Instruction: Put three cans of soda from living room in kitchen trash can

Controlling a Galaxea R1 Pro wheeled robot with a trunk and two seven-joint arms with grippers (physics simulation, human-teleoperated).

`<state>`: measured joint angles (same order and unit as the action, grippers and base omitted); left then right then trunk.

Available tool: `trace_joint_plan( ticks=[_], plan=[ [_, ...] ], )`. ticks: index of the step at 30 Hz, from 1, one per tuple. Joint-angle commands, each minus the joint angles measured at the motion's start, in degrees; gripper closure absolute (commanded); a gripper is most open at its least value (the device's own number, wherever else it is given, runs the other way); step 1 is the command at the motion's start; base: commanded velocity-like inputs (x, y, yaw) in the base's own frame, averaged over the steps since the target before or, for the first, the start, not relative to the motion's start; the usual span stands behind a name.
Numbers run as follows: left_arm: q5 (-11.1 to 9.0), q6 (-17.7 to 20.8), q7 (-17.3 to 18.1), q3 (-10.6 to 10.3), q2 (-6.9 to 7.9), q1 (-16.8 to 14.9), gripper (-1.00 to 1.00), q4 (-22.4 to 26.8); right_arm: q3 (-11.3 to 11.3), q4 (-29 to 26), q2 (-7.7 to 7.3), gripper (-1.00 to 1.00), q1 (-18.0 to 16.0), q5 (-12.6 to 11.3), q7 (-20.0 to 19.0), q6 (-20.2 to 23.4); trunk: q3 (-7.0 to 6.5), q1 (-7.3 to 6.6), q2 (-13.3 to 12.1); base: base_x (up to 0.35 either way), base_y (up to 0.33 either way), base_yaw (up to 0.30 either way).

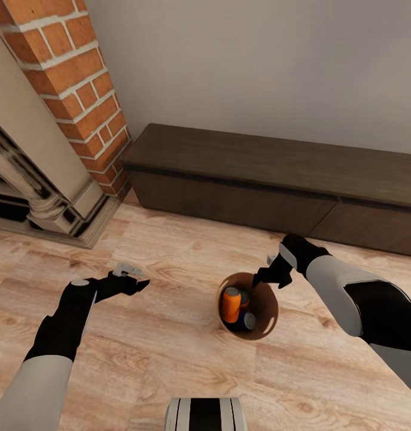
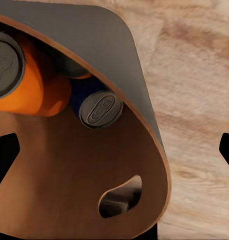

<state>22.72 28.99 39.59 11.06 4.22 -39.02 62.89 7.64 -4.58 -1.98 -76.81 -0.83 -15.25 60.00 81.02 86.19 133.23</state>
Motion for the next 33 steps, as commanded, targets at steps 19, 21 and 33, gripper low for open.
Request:
trace_joint_plan(
  ticks=[19,21,33],
  plan=[
    [0.2,0.1,-1.9,-0.1,0.0,0.0,-1.0,-2.5,0.1,-6.9,-0.45,-1.0,7.6,0.1,4.8,0.0,-3.42,-4.18,-7.6,0.0,0.0,0.0],
    [0.1,0.1,-2.9,-0.1,-0.03,0.0,-1.0,-3.0,0.2,-12.5,-0.47,-1.0,11.3,0.1,5.3,0.0,-3.78,-4.62,-8.4,0.0,0.0,0.0],
    [0.0,0.1,-8.1,0.0,-0.07,0.0,-1.0,-8.1,0.3,-27.0,-1.66,-1.0,25.6,0.4,5.9,0.0,-5.93,-7.25,-13.3,0.0,0.0,0.0]
  ],
)
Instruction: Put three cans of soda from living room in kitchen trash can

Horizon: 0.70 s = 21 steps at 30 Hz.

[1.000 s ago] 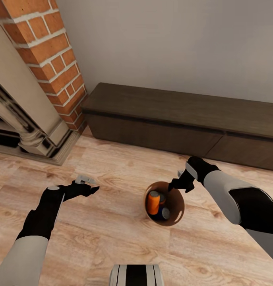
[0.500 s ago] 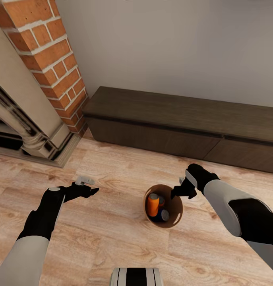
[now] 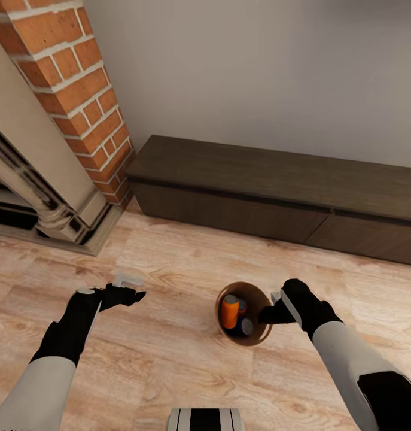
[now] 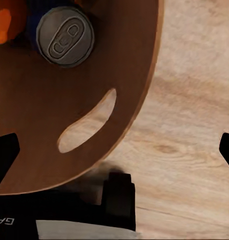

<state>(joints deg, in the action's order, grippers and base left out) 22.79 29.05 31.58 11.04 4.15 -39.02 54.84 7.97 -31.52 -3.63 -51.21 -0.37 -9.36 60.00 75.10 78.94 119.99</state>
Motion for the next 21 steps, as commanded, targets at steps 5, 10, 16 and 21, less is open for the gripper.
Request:
trace_joint_plan(
  ticks=[5,10,16,21],
  plan=[
    [-0.2,-0.8,-3.1,0.0,0.05,0.0,-1.0,-4.0,0.3,-0.5,-2.21,-1.0,3.6,-0.1,-0.2,-1.1,-0.91,-1.11,-2.0,0.0,0.0,0.0],
    [-0.4,-9.2,-6.9,0.3,0.34,0.0,-1.0,-18.5,3.2,-0.5,-7.51,-1.0,10.8,-0.3,-0.8,-11.0,-1.81,-2.2,-4.0,0.0,0.0,0.0],
    [-0.4,-13.4,-13.3,0.3,0.69,1.3,-1.0,-25.0,4.1,0.1,-9.86,-1.0,17.5,-0.3,-1.0,-22.3,-2.88,-3.52,-6.4,0.0,0.0,0.0],
    [-0.5,-22.5,-16.6,2.7,1.02,7.2,-1.0,-30.7,5.6,3.6,-10.39,-1.0,20.8,-0.4,-2.3,-31.2,-3.78,-4.62,-8.4,0.0,0.0,0.0]
  ],
)
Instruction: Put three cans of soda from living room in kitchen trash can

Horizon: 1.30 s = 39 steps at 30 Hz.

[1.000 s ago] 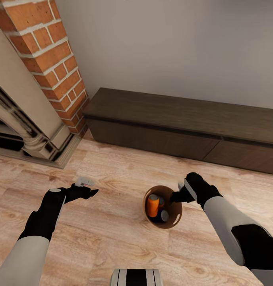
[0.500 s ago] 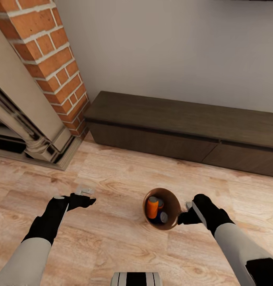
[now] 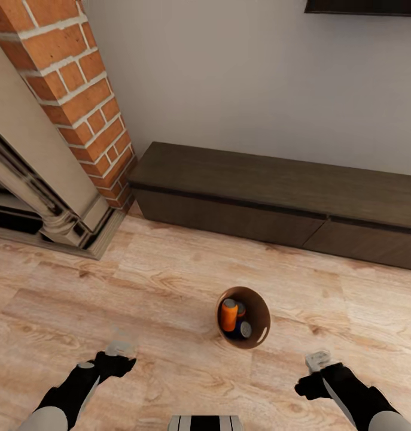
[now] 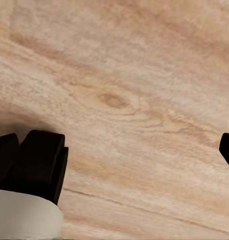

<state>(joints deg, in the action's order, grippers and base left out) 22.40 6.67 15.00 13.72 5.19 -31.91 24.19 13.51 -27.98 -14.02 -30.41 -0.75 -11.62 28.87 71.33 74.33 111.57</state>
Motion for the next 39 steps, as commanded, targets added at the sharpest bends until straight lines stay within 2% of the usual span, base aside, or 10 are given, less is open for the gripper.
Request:
trace_joint_plan(
  ticks=[1,2,5,7,16,23,27,33,34,39],
  plan=[
    [-0.1,-1.1,-0.5,0.9,0.01,1.1,-1.0,-0.4,0.2,0.9,0.03,-1.0,0.2,0.0,-0.9,-1.3,-0.2,-0.23,-0.4,0.0,0.0,0.0],
    [-0.1,-3.3,-1.3,2.6,0.06,3.3,-1.0,-0.9,0.5,3.0,0.11,-1.0,0.5,0.0,-2.9,-3.7,-0.38,-0.45,-0.8,0.0,0.0,0.0],
    [0.0,-7.0,-2.0,4.8,0.43,6.9,-1.0,-1.9,0.8,7.0,0.21,-1.0,0.7,0.1,-5.2,-7.9,-0.91,-1.1,-2.0,0.0,0.0,0.0],
    [0.0,-9.5,-2.5,6.8,1.47,9.9,-1.0,-4.1,0.9,11.4,0.23,-1.0,0.8,0.1,-6.4,-12.7,-1.27,-1.54,-2.8,0.0,0.0,0.0],
    [-1.6,-16.6,-6.3,12.9,6.27,13.9,-1.0,-14.4,1.0,24.9,0.25,-1.0,1.0,-0.4,-7.5,-28.8,-2.89,-3.52,-6.4,0.0,0.0,0.0],
    [-3.9,-21.3,-8.0,14.4,7.43,18.2,-1.0,-16.8,0.8,29.4,0.26,-1.0,5.0,-0.6,-7.5,-34.6,-4.15,-5.06,-9.2,0.0,0.0,0.0],
    [-4.3,-23.5,-8.2,14.6,7.67,19.5,-1.0,-17.3,0.7,30.0,0.13,-1.0,7.6,-0.8,-7.5,-38.6,-4.86,-5.94,-10.8,0.0,0.0,0.0],
    [-4.5,-24.5,-8.2,14.7,7.72,21.1,-1.0,-17.5,0.5,30.3,0.18,-1.0,10.5,-1.2,-7.4,-40.9,-5.94,-7.25,-13.2,0.0,0.0,0.0],
    [-4.5,-24.6,-8.1,14.6,7.72,21.3,-1.0,-17.5,0.5,30.3,0.2,-1.0,10.8,-1.6,-7.4,-41.0,-6.12,-7.47,-13.7,0.0,0.0,0.0],
    [-4.5,-25.9,-7.7,14.5,7.55,22.5,-1.0,-17.5,0.4,30.3,0.34,-1.0,13.5,-8.8,-7.4,-41.4,-7.02,-8.57,-15.7,0.0,0.0,0.0]
  ],
)
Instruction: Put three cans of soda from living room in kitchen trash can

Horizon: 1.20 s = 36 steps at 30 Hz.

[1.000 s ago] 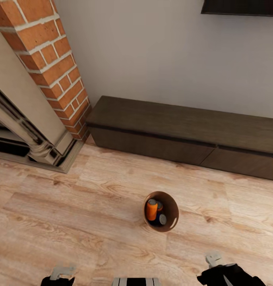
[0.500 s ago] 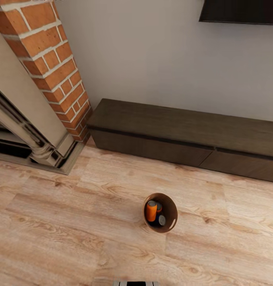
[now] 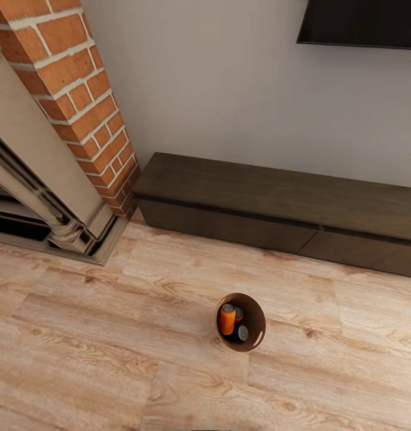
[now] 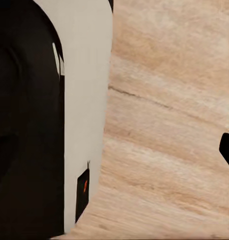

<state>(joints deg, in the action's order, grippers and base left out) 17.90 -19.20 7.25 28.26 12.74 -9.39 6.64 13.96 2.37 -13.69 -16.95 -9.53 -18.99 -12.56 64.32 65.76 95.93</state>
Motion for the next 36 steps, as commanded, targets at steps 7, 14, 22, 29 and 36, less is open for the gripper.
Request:
trace_joint_plan(
  ticks=[7,14,22,29,36],
  plan=[
    [0.1,-0.5,0.1,0.0,-0.3,0.3,-1.0,0.0,-0.1,0.1,0.01,-1.0,1.8,-3.1,2.6,-0.1,-1.26,-1.54,-2.8,0.0,0.0,0.0],
    [0.5,-0.6,0.1,-0.3,-0.34,0.3,-1.0,0.0,-0.1,0.1,-0.05,-1.0,3.5,-3.4,6.3,-0.1,-2.52,-3.08,-5.6,0.0,0.0,0.0],
    [0.5,-0.6,0.3,-0.3,-0.36,0.3,-1.0,0.0,-0.1,0.1,-0.14,-1.0,4.0,-3.5,6.8,-0.2,-3.96,-4.84,-8.8,0.0,0.0,0.0],
    [0.6,-0.4,2.2,-0.3,-0.35,0.3,-1.0,-0.2,-0.2,0.1,-0.1,-1.0,4.1,-4.6,6.9,-0.2,-5.21,-6.38,-11.6,0.0,0.0,0.0],
    [0.6,0.2,4.0,-0.3,-0.35,0.3,-1.0,-1.8,-0.1,0.0,-0.33,-1.0,4.6,-9.1,6.9,-0.1,-6.47,-7.91,-14.5,0.0,0.0,0.0]
  ],
)
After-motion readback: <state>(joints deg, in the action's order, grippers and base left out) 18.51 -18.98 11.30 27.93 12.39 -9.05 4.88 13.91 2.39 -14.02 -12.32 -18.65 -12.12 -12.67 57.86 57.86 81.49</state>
